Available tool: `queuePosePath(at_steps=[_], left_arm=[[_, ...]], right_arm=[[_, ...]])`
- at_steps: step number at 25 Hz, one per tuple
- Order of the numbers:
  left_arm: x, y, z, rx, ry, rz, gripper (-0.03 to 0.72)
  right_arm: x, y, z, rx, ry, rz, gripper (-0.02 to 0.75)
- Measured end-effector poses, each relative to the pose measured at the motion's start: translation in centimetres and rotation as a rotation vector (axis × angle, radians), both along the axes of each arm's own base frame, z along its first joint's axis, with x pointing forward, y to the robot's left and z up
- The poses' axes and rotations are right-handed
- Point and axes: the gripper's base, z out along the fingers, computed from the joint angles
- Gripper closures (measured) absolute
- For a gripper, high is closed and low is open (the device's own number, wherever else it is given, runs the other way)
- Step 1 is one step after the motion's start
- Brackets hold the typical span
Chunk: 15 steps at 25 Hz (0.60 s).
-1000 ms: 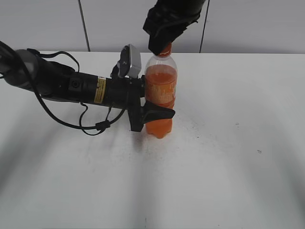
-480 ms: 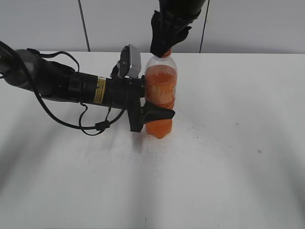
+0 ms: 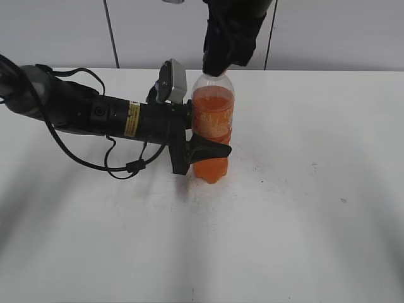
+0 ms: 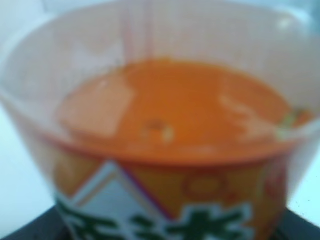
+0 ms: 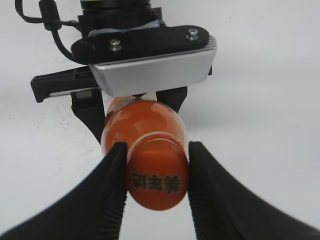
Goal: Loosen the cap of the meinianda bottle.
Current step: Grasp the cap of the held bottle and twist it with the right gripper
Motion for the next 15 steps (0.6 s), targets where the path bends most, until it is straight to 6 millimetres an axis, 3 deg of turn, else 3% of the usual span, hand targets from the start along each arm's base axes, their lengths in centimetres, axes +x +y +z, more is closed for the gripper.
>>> queuePosePath(at_steps=[5,15], left_arm=[[0.02,0.03,0.00,0.000,0.001,0.001,0.267],[0.03,0.07,0.00,0.000,0.001,0.001,0.267]], right_arm=[[0.00,0.00,0.00,-0.025,-0.030,0.088,0.463],[-0.01,0.00,0.00,-0.030,-0.034,0.101,0.463]])
